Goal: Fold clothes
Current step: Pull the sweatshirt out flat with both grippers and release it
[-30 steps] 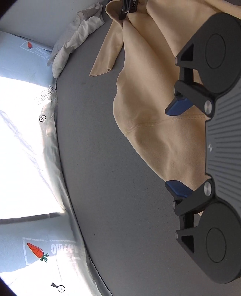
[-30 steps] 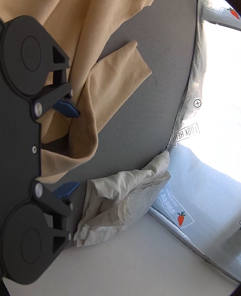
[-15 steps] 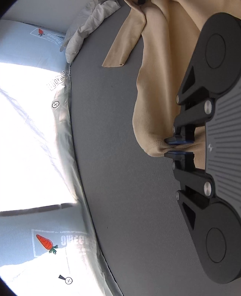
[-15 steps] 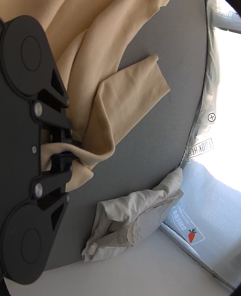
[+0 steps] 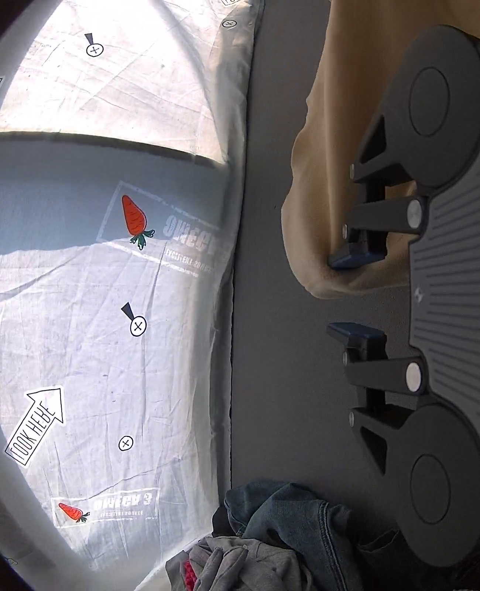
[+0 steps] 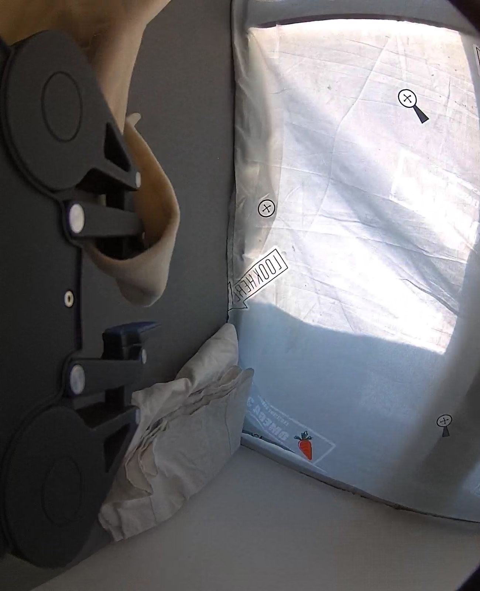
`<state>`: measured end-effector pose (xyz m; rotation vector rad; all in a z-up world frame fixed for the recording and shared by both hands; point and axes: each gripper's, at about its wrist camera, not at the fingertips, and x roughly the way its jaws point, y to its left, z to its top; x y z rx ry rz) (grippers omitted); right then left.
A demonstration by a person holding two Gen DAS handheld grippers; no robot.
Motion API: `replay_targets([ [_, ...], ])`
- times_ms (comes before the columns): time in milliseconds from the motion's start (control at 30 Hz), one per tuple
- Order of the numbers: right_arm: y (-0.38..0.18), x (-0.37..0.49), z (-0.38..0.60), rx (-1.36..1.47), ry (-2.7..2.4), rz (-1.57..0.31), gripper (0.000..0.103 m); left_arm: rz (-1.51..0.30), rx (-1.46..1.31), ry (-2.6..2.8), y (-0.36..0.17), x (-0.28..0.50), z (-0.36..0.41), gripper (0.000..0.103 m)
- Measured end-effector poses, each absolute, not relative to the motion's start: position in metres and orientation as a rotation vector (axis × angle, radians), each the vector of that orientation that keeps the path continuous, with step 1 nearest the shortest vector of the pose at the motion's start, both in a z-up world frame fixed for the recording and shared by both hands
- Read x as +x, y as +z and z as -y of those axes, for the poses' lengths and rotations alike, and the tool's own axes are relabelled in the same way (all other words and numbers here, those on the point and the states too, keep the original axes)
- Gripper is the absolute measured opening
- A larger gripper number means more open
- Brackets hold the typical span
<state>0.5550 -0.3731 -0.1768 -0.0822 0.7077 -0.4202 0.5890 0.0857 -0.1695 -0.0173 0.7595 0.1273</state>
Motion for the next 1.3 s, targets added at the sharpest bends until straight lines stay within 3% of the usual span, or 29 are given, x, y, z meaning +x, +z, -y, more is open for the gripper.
replay_targets([
  [33,-0.182,0.550,0.375,-0.036,-0.417,-0.736,0.031,-0.765,-0.041,0.126,-0.171,0.580,-0.084,0.040],
  [133,-0.193,0.517,0.376,0.132,-0.372,-0.768,0.048,-0.787,-0.170,0.128,-0.180,0.541,-0.078,0.044],
  [333,-0.228,0.450,0.341,0.200,-0.245,-0.909,0.052,-0.902,-0.297,0.159,-0.206,0.462,-0.071,0.053],
  [467,-0.238,0.416,0.310,0.141,-0.134,-0.953,0.068,-0.992,-0.335,0.151,-0.223,0.416,-0.055,0.056],
  [600,-0.237,0.396,0.296,0.215,0.002,-0.981,0.070,-1.086,-0.290,0.084,-0.237,0.384,-0.035,0.057],
  [833,-0.245,0.362,0.264,0.072,0.142,-1.025,0.054,-1.099,-0.239,0.038,-0.237,0.335,-0.022,0.058],
  [900,-0.245,0.357,0.257,-0.014,0.178,-1.010,0.040,-1.100,-0.255,0.049,-0.238,0.326,-0.023,0.058],
  [933,-0.245,0.356,0.258,-0.027,0.203,-1.000,0.024,-1.100,-0.269,0.057,-0.238,0.323,-0.024,0.058],
  [1000,-0.241,0.355,0.262,-0.032,0.233,-0.978,0.005,-1.096,-0.284,0.075,-0.239,0.321,-0.025,0.058],
  [1300,-0.207,0.369,0.359,-0.054,-0.154,-0.777,0.005,-1.084,-0.283,0.111,-0.241,0.315,-0.018,0.064],
])
